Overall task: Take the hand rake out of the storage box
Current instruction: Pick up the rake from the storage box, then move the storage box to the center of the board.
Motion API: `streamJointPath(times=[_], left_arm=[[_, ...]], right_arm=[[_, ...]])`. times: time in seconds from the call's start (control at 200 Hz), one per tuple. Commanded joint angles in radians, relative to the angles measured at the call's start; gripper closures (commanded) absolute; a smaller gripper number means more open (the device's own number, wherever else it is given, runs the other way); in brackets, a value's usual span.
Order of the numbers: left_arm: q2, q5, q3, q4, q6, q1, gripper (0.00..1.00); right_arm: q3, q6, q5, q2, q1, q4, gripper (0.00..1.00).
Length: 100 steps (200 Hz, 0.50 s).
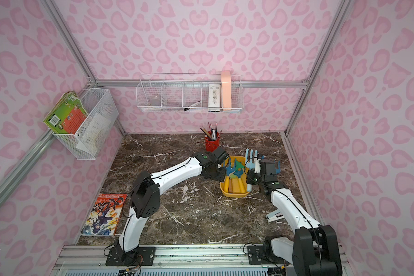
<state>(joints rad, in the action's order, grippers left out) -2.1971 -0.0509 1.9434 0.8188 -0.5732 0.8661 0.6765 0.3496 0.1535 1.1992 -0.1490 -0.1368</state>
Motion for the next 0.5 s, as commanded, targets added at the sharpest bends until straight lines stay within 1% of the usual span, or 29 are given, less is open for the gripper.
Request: streamJointPath(times=[0.0,0.305,0.495], left_arm=[[-0.027,0.009,0.012,-0.004,0.004,0.0,0.43],[-0.07,-0.017,0.014,-0.001,-0.011,-0.01,0.6],[-0.069,-0.021,0.011,0.013,-0.022,-0.03,0.69]], right_arm=[[0.005,-0.018,0.008,-0.009,0.023,-0.046,0.88],[-0.002,-0.026,0.004,-0.068,0.057,-0.066,0.88],[0.008,-0.038,0.012,-0.069,0.065,-0.078,0.88]])
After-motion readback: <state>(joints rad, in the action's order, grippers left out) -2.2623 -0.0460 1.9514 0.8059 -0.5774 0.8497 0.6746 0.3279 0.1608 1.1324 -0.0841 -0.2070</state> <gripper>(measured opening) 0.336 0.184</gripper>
